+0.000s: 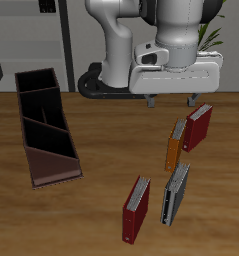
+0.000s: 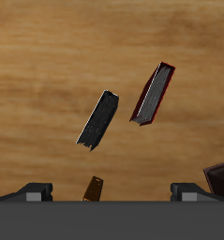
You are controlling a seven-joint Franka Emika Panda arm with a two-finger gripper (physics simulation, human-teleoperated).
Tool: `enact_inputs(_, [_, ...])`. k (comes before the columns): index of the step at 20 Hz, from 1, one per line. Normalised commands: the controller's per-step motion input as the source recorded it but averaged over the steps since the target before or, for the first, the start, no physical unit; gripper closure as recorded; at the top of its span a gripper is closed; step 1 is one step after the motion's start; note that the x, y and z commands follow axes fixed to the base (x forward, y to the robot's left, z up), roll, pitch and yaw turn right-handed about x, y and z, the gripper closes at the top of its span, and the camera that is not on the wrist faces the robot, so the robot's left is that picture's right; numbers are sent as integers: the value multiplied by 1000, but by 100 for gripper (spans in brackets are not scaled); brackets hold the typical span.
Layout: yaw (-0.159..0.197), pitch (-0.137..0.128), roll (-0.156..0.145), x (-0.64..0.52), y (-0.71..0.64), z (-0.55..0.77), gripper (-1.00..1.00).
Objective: Place the striped book into the right desk caddy's back compartment
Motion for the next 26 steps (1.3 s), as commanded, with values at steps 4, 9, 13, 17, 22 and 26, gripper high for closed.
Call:
enact_inputs(4, [-5, -33, 69, -65, 393, -150, -100])
enact_inputs(9, [-26, -49, 0, 100, 44, -140, -100])
enact_inputs(13, [-36, 12, 4, 54, 58, -209, -100])
enact_inputs(17, [-24, -28, -11, 98, 42, -263, -100])
enact_inputs(22, [-29, 7, 9, 108, 45, -337, -100])
enact_inputs(26, [-31, 22, -10, 167, -5, -231, -100])
